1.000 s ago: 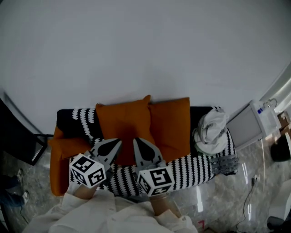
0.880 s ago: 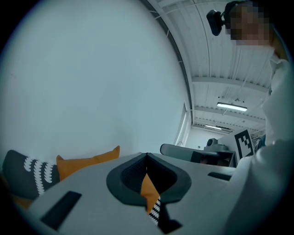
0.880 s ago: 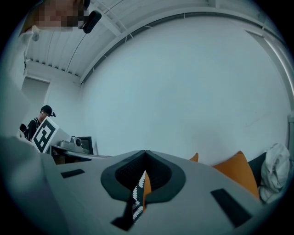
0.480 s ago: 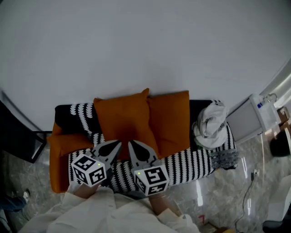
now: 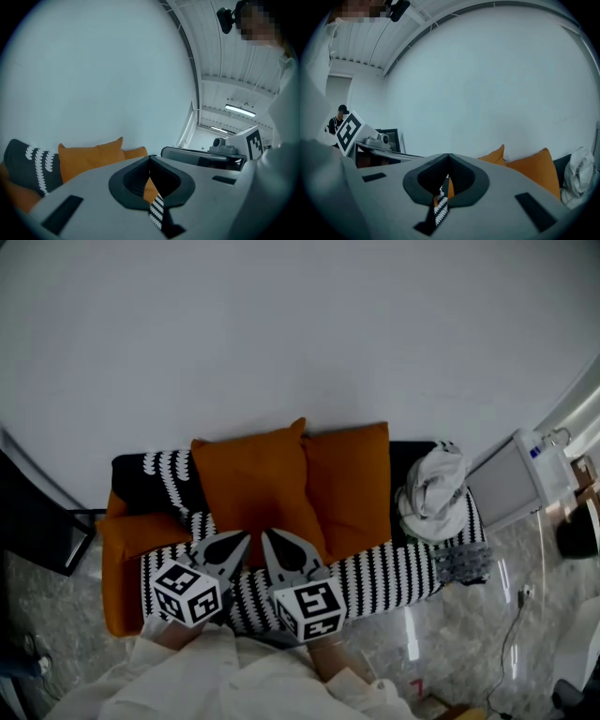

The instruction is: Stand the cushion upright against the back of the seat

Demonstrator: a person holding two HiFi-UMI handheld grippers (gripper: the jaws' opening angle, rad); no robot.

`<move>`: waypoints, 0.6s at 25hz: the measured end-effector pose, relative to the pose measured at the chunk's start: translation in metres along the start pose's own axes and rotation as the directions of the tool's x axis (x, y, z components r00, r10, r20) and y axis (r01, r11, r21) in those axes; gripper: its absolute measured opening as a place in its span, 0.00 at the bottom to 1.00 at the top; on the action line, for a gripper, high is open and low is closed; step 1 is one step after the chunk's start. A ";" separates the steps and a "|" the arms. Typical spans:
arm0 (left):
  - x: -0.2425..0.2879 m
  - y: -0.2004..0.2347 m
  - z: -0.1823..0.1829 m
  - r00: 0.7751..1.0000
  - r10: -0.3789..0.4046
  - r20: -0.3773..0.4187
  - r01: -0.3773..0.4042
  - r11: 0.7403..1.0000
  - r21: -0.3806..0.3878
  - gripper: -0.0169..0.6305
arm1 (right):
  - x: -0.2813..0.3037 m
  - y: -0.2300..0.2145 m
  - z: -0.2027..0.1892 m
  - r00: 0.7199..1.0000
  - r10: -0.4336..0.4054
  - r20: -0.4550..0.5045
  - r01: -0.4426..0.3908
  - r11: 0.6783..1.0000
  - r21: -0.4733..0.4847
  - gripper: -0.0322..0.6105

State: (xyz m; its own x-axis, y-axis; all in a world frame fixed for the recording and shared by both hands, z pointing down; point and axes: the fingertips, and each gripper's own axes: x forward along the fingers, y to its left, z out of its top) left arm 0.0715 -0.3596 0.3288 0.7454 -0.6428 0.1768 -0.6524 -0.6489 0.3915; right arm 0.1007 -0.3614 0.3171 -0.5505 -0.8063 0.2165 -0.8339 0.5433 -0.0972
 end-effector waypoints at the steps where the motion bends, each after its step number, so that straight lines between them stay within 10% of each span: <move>1: 0.000 0.000 0.000 1.000 0.006 0.001 -0.006 1.000 0.004 0.04 | 0.000 0.000 0.000 1.000 0.000 -0.001 0.000 1.000 -0.003 0.07; 15: 0.002 0.000 -0.003 1.000 -0.008 -0.022 0.008 1.000 -0.016 0.04 | -0.004 0.001 -0.002 1.000 -0.013 -0.015 0.013 1.000 0.010 0.07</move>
State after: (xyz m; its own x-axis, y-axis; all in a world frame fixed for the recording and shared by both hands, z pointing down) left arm 0.0735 -0.3599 0.3319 0.7537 -0.6281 0.1936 -0.6441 -0.6474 0.4074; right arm 0.1021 -0.3569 0.3179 -0.5394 -0.8095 0.2320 -0.8412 0.5306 -0.1043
